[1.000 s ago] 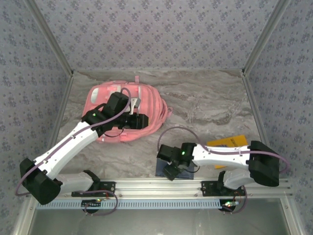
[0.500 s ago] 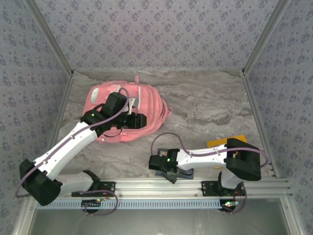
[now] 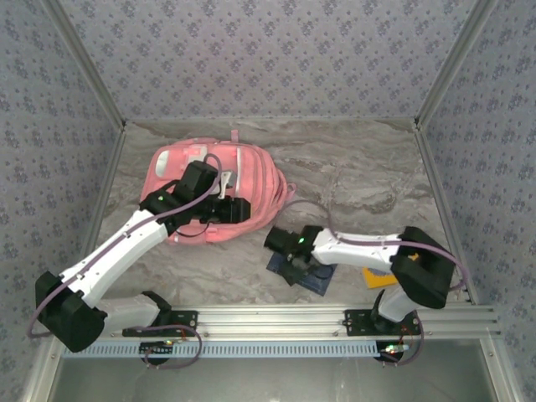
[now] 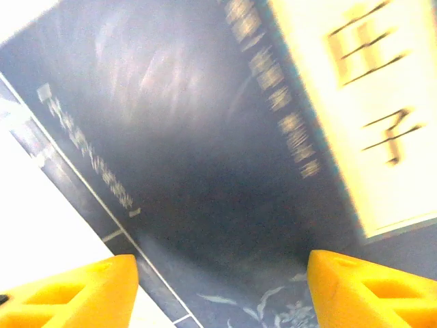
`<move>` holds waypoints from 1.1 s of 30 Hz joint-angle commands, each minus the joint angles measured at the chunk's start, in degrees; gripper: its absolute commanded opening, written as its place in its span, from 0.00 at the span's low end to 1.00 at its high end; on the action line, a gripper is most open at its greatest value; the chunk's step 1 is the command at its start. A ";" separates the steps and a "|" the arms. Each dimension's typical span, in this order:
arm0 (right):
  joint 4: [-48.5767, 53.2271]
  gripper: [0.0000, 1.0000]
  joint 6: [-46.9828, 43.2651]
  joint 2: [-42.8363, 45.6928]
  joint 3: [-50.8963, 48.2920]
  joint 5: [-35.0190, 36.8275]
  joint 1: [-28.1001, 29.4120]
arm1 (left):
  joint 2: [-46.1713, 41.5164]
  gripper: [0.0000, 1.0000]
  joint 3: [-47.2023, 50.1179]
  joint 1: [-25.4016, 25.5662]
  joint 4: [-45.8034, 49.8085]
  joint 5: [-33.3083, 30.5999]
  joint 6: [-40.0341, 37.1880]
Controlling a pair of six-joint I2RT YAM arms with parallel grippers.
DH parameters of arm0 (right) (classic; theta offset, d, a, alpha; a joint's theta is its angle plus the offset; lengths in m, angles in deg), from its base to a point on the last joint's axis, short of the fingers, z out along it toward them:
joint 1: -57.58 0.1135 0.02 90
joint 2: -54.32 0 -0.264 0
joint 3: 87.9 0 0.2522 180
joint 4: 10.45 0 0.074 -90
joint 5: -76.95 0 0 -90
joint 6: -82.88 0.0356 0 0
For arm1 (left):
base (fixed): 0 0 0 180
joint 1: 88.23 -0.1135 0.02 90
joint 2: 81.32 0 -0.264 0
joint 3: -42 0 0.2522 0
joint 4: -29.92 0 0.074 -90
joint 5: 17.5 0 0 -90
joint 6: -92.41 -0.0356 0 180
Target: Pack the student bag
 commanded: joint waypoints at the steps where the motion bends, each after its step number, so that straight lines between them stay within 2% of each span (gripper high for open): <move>1: -5.91 0.68 0.29 6.95 -1.17 -7.68 -7.25 | 0.71 0.51 0.45 0.28 -0.84 2.04 -0.23; 5: -6.88 0.73 0.93 9.48 -1.71 -8.43 -18.00 | 3.19 0.50 -0.35 3.03 0.15 2.81 -1.38; 10: -8.81 0.80 -0.16 6.84 -3.07 -14.07 -26.05 | 6.88 0.46 0.42 8.12 -0.06 5.41 -2.84; 17: -11.37 0.83 -0.67 7.65 -8.09 -21.10 -27.15 | 10.43 0.38 2.59 17.93 2.23 4.77 -7.35; 21: -11.87 0.83 -0.30 9.20 -10.28 -20.90 -27.32 | 13.51 0.31 5.62 21.48 0.90 3.27 -7.42; 26: -12.40 0.79 1.28 9.44 -12.23 -19.81 -27.70 | 17.30 0.15 8.60 22.52 -4.17 3.21 -6.44; 33: -13.85 0.70 6.88 12.51 -16.68 -21.41 -27.72 | 23.01 0.13 8.30 22.97 -7.59 2.24 -5.71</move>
